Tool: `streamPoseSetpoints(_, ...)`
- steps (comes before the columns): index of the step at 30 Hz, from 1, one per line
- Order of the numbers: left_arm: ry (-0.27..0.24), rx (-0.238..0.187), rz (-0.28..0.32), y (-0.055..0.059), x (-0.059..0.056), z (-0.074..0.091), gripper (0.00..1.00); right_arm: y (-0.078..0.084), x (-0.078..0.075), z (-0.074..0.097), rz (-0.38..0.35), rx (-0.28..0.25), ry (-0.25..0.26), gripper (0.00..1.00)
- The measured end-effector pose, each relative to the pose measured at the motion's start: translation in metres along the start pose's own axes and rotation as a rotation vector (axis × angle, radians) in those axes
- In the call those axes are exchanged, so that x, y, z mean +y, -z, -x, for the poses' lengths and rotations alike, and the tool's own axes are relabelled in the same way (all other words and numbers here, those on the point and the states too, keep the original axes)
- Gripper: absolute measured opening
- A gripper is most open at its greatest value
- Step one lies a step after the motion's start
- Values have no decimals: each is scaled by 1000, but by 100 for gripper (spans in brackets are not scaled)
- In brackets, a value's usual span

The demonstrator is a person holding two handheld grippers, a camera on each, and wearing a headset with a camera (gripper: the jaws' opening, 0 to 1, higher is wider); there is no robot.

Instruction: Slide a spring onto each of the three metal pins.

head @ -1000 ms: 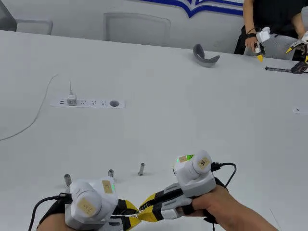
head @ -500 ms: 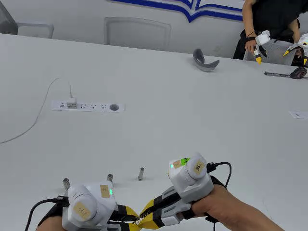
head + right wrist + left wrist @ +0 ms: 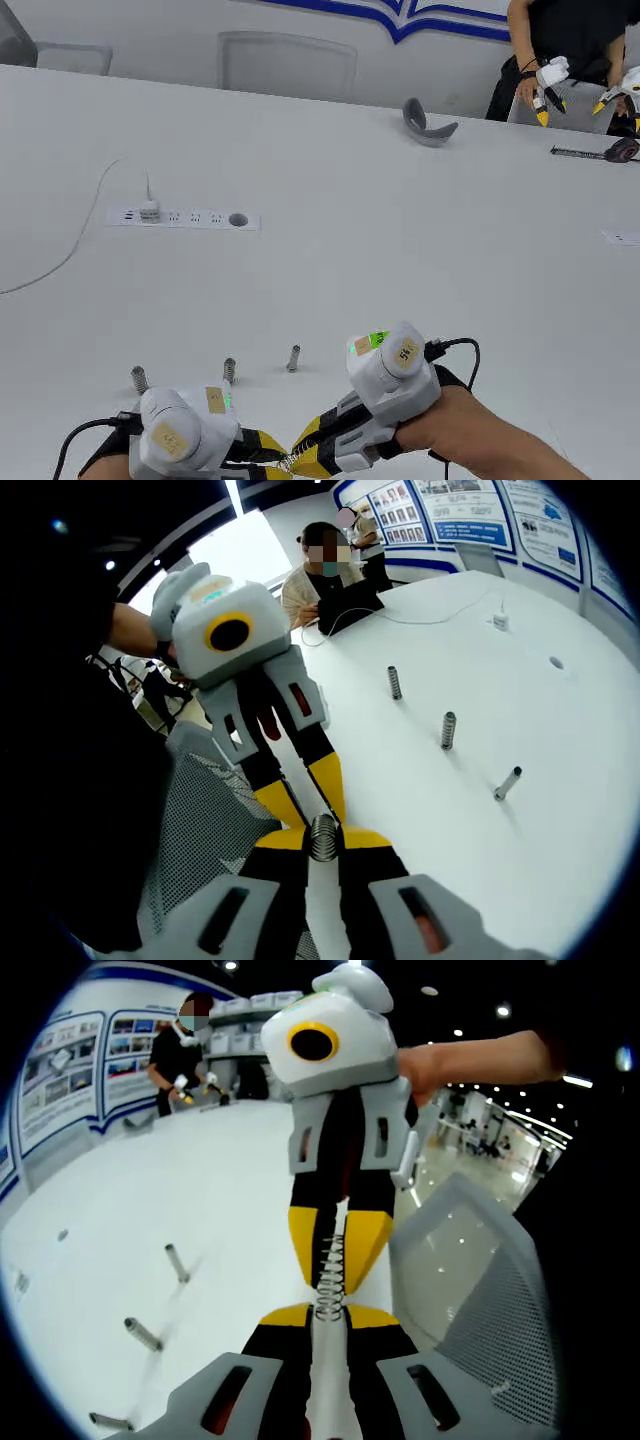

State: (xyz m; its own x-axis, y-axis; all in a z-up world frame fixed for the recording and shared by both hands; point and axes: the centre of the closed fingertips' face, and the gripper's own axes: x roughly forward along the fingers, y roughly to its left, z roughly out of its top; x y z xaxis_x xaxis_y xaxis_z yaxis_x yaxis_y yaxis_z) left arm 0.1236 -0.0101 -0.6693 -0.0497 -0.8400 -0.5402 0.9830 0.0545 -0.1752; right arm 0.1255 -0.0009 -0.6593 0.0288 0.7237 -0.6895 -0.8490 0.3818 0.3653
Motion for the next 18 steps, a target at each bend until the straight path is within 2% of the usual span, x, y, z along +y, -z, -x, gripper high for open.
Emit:
streamPoseSetpoints(3,-24,8,11,5,6,1,17,3,-4,2,-15,-3,14,12)
streamPoseSetpoints(7,-52,-1,34,7,13,6,16,7,-7,5,-2,-4,36,12)
streamPoseSetpoints(9,-64,-7,45,7,16,7,17,10,-8,5,17,7,47,12)
streamPoseSetpoints(18,-109,-3,66,13,24,11,20,24,-16,5,1,54,86,12)
